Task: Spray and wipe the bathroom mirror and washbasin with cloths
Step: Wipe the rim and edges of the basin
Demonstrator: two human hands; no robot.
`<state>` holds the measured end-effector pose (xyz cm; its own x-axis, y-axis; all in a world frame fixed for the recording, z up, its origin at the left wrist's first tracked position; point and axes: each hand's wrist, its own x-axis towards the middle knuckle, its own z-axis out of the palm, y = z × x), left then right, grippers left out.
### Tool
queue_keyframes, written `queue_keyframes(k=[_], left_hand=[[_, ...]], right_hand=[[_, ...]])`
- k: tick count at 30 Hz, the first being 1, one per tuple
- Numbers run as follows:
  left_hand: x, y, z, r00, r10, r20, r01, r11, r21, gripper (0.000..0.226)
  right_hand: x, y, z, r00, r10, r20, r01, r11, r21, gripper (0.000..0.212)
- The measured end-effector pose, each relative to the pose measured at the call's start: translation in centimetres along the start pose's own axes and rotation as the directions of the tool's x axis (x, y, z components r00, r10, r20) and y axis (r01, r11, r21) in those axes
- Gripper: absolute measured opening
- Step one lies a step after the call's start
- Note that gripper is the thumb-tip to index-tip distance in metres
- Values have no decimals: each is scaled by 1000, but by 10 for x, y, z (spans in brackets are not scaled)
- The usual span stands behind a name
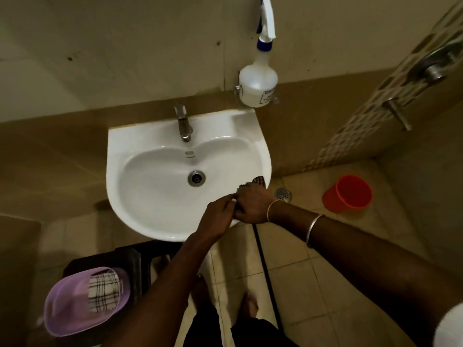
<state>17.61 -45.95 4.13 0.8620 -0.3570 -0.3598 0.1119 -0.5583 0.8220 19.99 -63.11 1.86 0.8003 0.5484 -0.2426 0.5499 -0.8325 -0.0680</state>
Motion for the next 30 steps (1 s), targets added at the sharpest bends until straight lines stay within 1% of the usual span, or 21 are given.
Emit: queue_keyframes(k=[3,6,8,10,11,15,20,22,24,26,28,30], left_hand=[[15,15,7,999,7,33,-8,999,35,38],[32,25,14,997,-28,66,26,999,22,38],[43,29,19,997,-35,66,34,999,12,44],[56,31,23,996,-54,75,53,998,15,41],[63,32,24,995,-67,77,66,998,15,39],[89,42,21,993,-92,70,92,996,0,40],[112,48,12,995,-90,39,91,996,-24,42],[117,50,9,996,-79,29,80,996,-45,43],[119,50,4,998,-61,-1,60,996,-61,48],[124,51,-1,998,-48,-41,45,996,-73,55],[128,50,-10,994,-56,-92,47,995,-93,60],[130,48,-20,988,-49,-149,35,995,-97,63]], right_hand=[[2,26,0,999,7,35,-6,998,-55,74],[6,57,-4,997,39,64,-34,997,-74,82],[11,76,-10,994,74,80,-68,995,-67,76],[20,90,-13,992,94,82,-89,994,-62,63],[24,95,-14,992,96,78,-91,994,-66,60],[42,108,-15,995,92,33,-90,994,-68,57],[59,122,-15,995,88,-35,-91,993,-72,60],[64,130,-12,993,83,-88,-89,994,-65,61],[71,137,-9,981,122,-150,-129,991,-38,62],[84,139,-8,962,211,-170,-210,977,28,66],[98,135,-9,925,323,-200,-312,946,87,70],[111,128,-10,884,385,-266,-368,923,113,72]])
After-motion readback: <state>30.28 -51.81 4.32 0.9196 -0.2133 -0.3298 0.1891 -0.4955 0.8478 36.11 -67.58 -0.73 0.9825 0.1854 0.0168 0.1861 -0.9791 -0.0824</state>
